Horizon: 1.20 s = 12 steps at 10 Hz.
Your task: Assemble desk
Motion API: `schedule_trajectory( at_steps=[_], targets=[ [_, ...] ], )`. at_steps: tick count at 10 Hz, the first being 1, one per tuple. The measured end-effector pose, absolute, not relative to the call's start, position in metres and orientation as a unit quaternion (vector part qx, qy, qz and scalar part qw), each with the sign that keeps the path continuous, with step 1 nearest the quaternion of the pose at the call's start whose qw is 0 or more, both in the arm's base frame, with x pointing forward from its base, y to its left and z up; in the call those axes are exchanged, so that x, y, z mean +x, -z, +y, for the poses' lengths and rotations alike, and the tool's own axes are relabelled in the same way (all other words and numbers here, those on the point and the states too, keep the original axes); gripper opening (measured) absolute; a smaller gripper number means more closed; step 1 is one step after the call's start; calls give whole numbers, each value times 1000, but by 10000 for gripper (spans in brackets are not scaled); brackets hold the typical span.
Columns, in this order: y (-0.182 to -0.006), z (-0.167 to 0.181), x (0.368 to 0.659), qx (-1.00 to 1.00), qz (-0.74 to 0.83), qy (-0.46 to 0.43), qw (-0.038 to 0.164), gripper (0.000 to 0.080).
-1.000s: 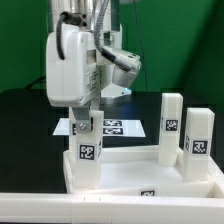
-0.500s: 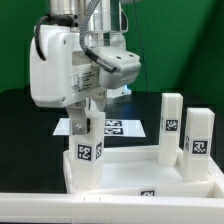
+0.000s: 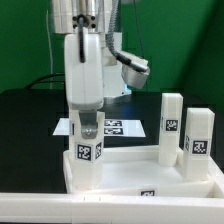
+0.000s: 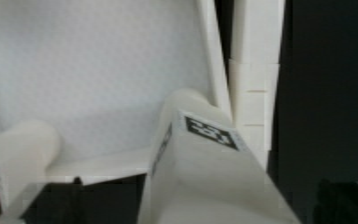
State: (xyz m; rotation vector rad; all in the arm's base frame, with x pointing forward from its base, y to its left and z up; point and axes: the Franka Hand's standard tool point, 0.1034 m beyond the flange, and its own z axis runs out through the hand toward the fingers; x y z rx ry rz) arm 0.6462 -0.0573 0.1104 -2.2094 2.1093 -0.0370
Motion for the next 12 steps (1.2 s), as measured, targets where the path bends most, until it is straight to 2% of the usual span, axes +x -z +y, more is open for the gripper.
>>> schedule_trajectory(
  at_steps=[9,12],
  targets=[
    [-107,-57,646,-921,389,24,26,649],
    [-107,-59,645,-958,285,27,12,649]
  ],
)
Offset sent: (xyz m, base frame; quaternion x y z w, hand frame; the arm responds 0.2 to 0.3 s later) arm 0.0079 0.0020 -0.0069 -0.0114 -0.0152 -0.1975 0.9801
